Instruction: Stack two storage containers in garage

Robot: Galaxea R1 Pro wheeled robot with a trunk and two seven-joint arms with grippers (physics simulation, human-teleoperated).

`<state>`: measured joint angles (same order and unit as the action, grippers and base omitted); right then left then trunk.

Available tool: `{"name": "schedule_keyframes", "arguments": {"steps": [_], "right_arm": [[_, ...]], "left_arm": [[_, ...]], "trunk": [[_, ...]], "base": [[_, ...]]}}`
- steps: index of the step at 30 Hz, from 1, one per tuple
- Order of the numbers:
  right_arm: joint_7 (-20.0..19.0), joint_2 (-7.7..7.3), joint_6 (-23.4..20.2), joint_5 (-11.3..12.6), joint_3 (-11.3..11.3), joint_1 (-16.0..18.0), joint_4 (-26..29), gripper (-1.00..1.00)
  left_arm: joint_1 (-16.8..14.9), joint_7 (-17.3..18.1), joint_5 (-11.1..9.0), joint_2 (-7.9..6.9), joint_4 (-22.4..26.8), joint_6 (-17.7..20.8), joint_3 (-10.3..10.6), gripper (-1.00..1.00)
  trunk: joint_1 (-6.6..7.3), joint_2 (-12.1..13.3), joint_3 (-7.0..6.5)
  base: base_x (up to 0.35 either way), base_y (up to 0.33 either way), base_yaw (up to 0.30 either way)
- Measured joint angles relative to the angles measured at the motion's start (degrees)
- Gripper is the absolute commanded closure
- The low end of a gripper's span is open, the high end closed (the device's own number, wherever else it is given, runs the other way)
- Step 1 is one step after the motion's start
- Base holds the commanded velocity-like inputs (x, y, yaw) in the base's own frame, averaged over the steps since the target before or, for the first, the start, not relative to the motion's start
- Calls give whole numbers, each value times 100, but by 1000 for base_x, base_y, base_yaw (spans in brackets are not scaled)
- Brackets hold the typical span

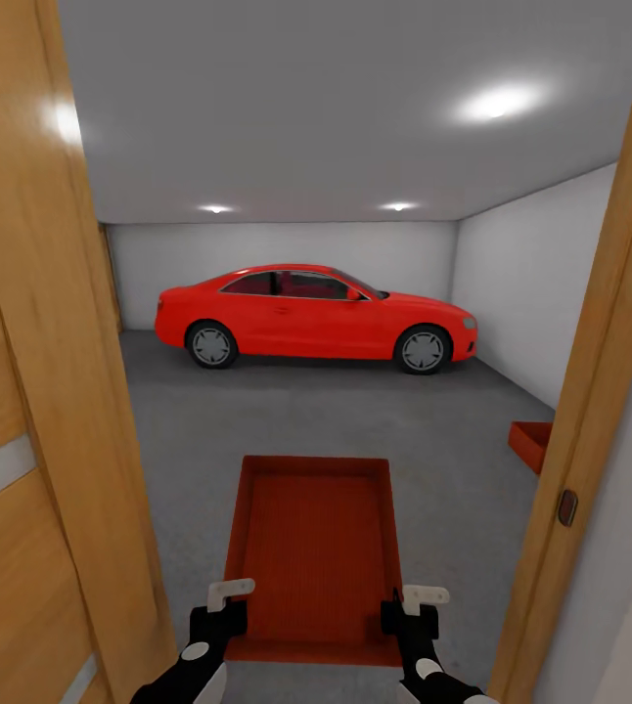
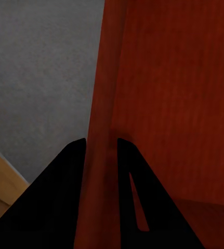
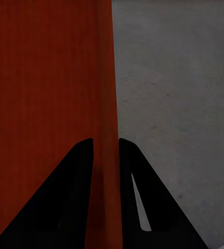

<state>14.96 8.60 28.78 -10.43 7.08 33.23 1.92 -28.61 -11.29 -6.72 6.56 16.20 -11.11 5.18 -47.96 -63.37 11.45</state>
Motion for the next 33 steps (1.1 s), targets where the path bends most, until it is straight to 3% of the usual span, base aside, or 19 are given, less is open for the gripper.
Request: {"name": "schedule_keyframes", "arguments": {"steps": [21, 33], "right_arm": [[-7, -7, 50, -44, 29, 0, -1, 100], [11, 3, 10, -34, 14, 0, -3, 100]], "left_arm": [[0, -3, -11, 6, -9, -65, 6, 100], [0, 8, -9, -2, -13, -28, -5, 100]], "trunk": [[0, 0, 0], [3, 0, 0]], "base": [[3, -46, 0], [275, -1, 0]]}}
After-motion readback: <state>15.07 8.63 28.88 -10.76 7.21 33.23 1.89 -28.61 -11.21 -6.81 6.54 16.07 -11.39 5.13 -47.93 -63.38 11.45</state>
